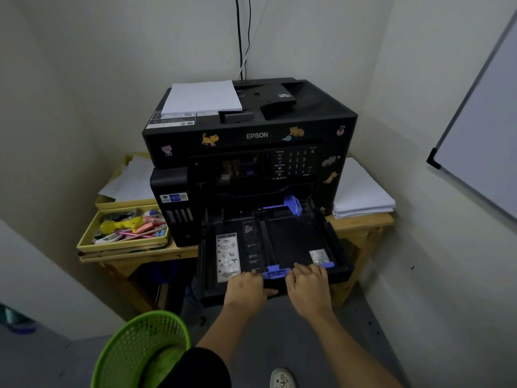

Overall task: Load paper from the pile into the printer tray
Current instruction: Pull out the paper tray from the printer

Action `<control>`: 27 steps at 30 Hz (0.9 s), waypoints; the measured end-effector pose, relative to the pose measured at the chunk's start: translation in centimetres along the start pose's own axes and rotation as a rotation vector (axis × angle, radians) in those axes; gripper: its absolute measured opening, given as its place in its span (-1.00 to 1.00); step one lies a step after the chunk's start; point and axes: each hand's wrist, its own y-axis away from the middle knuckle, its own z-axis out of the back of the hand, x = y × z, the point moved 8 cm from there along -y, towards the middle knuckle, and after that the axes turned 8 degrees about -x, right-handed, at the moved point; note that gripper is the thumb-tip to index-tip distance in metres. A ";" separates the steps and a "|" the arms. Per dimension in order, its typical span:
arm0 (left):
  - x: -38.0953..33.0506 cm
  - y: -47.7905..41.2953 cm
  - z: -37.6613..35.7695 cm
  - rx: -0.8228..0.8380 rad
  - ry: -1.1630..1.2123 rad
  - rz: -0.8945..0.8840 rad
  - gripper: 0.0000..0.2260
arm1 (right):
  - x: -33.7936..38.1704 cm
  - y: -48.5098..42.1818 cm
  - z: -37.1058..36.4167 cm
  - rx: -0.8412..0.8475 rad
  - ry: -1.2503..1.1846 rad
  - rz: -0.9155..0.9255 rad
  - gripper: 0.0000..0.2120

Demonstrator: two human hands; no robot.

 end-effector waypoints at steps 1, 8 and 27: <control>0.0 0.0 0.0 -0.003 0.004 0.007 -0.55 | 0.0 0.0 0.1 -0.013 -0.014 -0.003 -0.57; -0.1 0.0 -0.3 -0.001 0.035 0.028 -0.56 | -0.4 -0.1 -0.1 -0.100 -0.148 0.028 -0.54; -0.2 0.3 0.1 -0.023 0.073 0.029 -0.62 | -0.6 -1.2 0.3 0.031 -0.248 -0.057 -0.72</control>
